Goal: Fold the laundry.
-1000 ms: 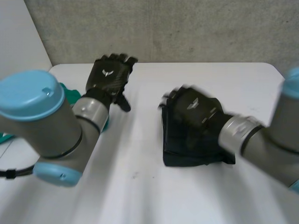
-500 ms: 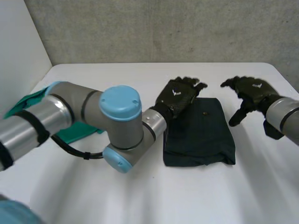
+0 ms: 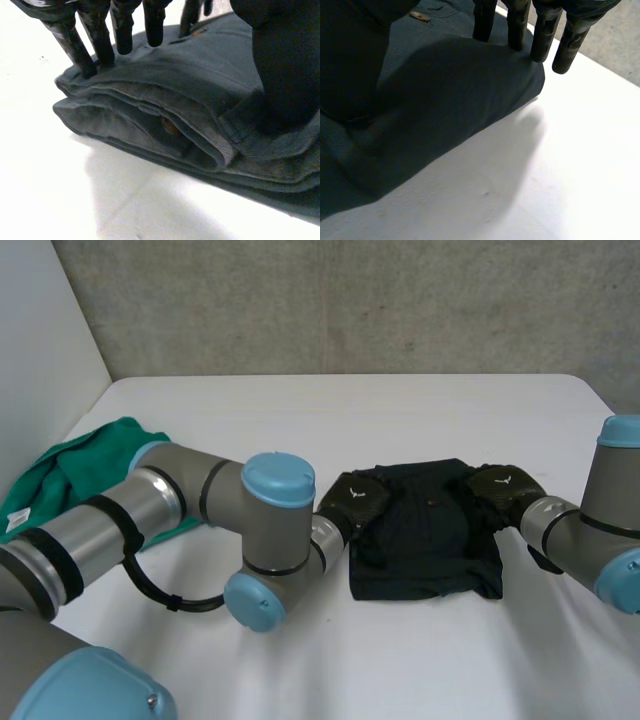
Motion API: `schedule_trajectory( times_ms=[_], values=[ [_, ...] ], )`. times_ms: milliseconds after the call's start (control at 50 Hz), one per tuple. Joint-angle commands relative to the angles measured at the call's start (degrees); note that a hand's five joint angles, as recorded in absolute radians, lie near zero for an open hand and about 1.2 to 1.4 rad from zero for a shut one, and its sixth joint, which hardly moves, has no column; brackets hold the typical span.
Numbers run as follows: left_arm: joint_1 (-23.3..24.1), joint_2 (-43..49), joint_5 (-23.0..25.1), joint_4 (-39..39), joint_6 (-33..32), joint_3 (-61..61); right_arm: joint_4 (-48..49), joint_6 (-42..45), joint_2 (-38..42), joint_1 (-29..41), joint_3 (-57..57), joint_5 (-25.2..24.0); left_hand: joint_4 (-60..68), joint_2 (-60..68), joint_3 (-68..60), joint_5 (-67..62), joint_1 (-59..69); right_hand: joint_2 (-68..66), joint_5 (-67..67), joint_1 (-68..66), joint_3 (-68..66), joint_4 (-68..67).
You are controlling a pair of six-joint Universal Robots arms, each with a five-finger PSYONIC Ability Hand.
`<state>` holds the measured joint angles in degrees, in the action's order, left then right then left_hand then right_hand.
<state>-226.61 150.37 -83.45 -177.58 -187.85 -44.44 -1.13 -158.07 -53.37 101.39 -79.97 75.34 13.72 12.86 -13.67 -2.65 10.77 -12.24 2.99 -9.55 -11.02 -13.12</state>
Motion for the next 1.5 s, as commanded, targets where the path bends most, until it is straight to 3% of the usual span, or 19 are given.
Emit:
schedule_trajectory(
  times_ms=[20, 140, 240, 320, 500, 640, 920, 1000, 1080, 1100, 1180, 1300, 1500],
  values=[
    [-0.50, -7.44, 0.13, -0.23, -0.24, -3.18, 0.95, 0.39, -4.79, -0.23, -0.01, 0.60, 1.37, 2.23, -1.42, -2.45, 4.33, 2.24, -2.99, -0.45, 1.02, 3.12],
    [-1.99, -18.34, 0.83, -1.72, -0.41, -11.71, 4.20, -1.71, -11.22, -0.32, -2.03, 1.65, -0.98, -0.12, 0.93, -0.09, 1.97, 2.24, -2.99, -0.45, 1.02, 3.12],
    [-3.05, -27.66, 2.15, -2.95, -0.33, -17.78, 4.38, -8.99, -17.01, -0.67, -4.57, 6.91, -2.67, -1.81, 2.62, 1.59, 0.29, 2.24, -2.99, -0.45, 1.02, 3.12],
    [-4.28, -34.26, 3.12, -2.77, -0.24, -22.70, 3.33, -14.88, -19.57, -1.11, -7.90, 8.33, -3.17, -2.31, 3.12, 2.10, -0.22, 2.24, -2.99, -0.45, 1.02, 3.12],
    [-7.44, -46.30, 12.68, 1.87, 0.29, -34.38, 0.07, -22.63, -20.54, -3.66, -19.24, 3.87, -3.34, -2.48, 3.29, 2.27, -0.39, 2.24, -2.99, -0.45, 1.02, 3.12],
    [-8.32, -49.12, 18.84, 5.92, 0.46, -39.58, 4.80, -27.46, -19.40, -3.84, -24.79, -0.27, -3.68, -2.82, 3.63, 2.60, -0.73, 2.24, -2.99, -0.45, 1.02, 3.12],
    [-10.61, -50.09, 18.94, 8.39, 0.99, -40.55, 14.04, -29.41, -10.18, -2.78, -22.69, 1.39, -3.68, -2.82, 3.63, 2.60, -0.72, 2.17, -2.93, -0.51, 0.95, 3.06],
    [-10.61, -50.35, 18.94, 8.30, 1.17, -40.99, 15.27, -29.49, -8.94, -1.11, -21.11, 2.27, -3.68, -2.82, 3.63, 2.60, -0.72, -10.43, 9.67, -13.11, -11.64, -9.54],
    [-10.61, -50.44, 18.94, 8.21, 1.08, -41.52, 17.03, -29.41, -8.59, -0.50, -19.52, 2.45, -3.68, -2.82, 3.63, 2.60, -0.73, -35.29, 34.53, -37.97, -36.51, -34.40],
    [-10.61, -50.44, 18.94, 8.21, 1.08, -41.61, 17.82, -29.41, -8.42, -0.49, -18.74, 2.45, -3.68, -2.82, 3.63, 2.60, -0.73, -47.85, 47.09, -50.53, -49.07, -46.96],
    [-10.70, -50.44, 18.94, 8.12, 1.08, -41.78, 18.79, -29.32, -5.18, -0.41, -15.32, 2.01, -3.68, -2.82, 3.63, 2.60, -0.73, -64.41, 63.65, -67.09, -65.63, -63.52],
    [-10.87, -50.53, 18.85, 8.12, 1.17, -42.13, 15.81, -28.09, -1.83, -0.32, -11.18, 2.45, -3.68, -2.82, 3.63, 2.60, -0.73, -67.76, 67.01, -70.45, -68.98, -66.88],
    [-12.02, -51.49, 19.03, 7.86, 1.17, -43.19, 13.08, -15.79, 2.13, -0.58, -2.48, 2.80, -3.68, -2.82, 3.63, 2.60, -0.73, -67.76, 67.01, -70.45, -68.98, -66.88]
  ],
)
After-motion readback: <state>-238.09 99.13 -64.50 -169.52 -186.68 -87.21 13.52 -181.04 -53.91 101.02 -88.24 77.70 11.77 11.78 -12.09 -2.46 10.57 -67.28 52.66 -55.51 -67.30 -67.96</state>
